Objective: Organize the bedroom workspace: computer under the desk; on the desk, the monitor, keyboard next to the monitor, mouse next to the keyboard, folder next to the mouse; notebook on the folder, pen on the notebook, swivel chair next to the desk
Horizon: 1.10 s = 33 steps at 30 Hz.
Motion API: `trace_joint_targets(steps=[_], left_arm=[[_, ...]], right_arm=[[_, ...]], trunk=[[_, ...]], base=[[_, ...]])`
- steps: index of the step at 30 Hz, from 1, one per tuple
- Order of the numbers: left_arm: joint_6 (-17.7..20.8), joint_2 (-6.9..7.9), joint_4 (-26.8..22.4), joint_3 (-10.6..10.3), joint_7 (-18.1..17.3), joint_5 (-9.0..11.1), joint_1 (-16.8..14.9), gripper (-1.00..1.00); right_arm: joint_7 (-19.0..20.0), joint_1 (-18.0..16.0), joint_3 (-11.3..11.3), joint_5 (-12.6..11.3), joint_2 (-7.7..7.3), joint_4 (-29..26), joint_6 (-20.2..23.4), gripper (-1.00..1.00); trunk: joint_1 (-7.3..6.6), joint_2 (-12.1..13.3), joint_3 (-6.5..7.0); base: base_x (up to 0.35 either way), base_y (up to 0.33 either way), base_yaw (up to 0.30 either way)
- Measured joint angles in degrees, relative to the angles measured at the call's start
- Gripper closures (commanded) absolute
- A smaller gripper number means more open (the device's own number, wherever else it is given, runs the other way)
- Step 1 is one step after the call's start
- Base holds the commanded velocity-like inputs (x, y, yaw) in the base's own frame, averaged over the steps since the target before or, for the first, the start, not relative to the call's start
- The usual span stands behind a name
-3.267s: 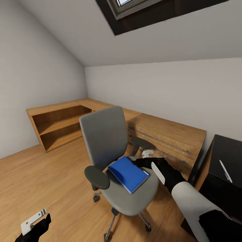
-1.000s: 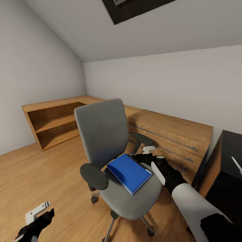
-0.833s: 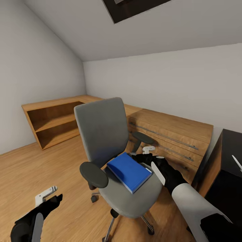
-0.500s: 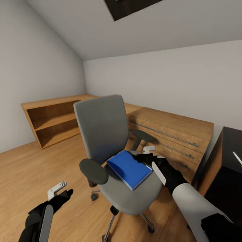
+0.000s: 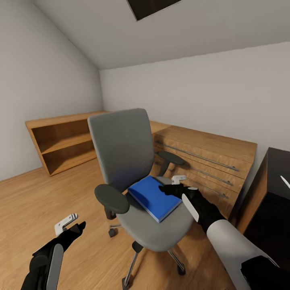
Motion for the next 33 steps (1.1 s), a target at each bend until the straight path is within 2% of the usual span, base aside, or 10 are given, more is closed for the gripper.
trace_joint_targets(steps=[7,24,28,33], left_arm=[[-0.01,0.00,-0.06,0.00,0.04,-0.10,0.00,-1.00],[0.01,0.10,0.32,0.09,0.10,-0.24,0.00,-1.00],[-0.01,1.02,0.37,0.31,0.10,-0.24,0.00,-1.00],[-0.01,1.21,0.37,0.34,0.09,-0.23,0.00,-1.00]], right_arm=[[-0.01,0.00,0.01,0.00,0.00,0.01,0.02,-1.00],[-0.07,0.00,0.00,0.02,-0.06,-0.08,-0.06,-1.00],[-0.07,-0.01,0.00,0.07,-0.08,-0.08,-0.06,-1.00],[-0.07,0.00,0.00,0.08,-0.09,-0.08,-0.06,-1.00]], trunk=[[1.54,-2.81,-1.26],[1.54,-2.82,-1.26],[1.54,-2.82,-1.26],[1.54,-2.82,-1.26]], base=[[0.000,0.000,0.000],[0.000,-0.001,0.000],[0.049,-0.094,0.000],[0.014,-0.027,0.000]])
